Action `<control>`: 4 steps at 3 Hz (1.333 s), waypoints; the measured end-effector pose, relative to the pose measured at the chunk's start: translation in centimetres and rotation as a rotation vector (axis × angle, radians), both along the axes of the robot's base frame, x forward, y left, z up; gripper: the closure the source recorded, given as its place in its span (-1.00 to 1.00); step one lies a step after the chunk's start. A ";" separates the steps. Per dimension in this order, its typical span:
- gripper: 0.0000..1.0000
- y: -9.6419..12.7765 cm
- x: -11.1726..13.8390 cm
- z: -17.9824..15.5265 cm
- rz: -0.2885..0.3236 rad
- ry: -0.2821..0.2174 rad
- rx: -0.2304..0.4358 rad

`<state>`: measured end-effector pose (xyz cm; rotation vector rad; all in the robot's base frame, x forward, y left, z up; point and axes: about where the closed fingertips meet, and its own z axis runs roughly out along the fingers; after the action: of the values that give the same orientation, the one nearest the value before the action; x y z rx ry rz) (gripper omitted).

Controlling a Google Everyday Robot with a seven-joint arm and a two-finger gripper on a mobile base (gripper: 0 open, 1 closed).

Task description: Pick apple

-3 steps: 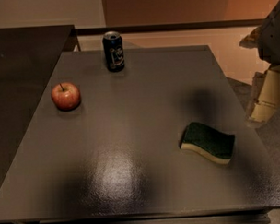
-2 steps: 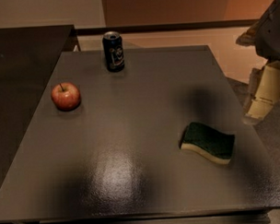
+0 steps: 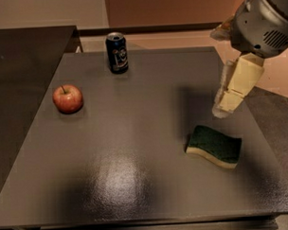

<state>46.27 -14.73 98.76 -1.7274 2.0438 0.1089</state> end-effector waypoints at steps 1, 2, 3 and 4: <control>-1.00 3.6 1.9 -0.5 0.027 -0.028 0.052; -1.00 7.1 4.7 -1.8 0.040 -0.039 0.084; -1.00 10.0 7.3 -3.8 0.050 -0.020 0.104; -1.00 13.0 9.3 -6.3 0.076 0.012 0.120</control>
Offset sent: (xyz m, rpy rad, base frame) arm 0.0826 0.1103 -0.0379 0.1200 -0.0420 0.0519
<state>55.53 -1.70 92.51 -1.7335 1.9393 0.2618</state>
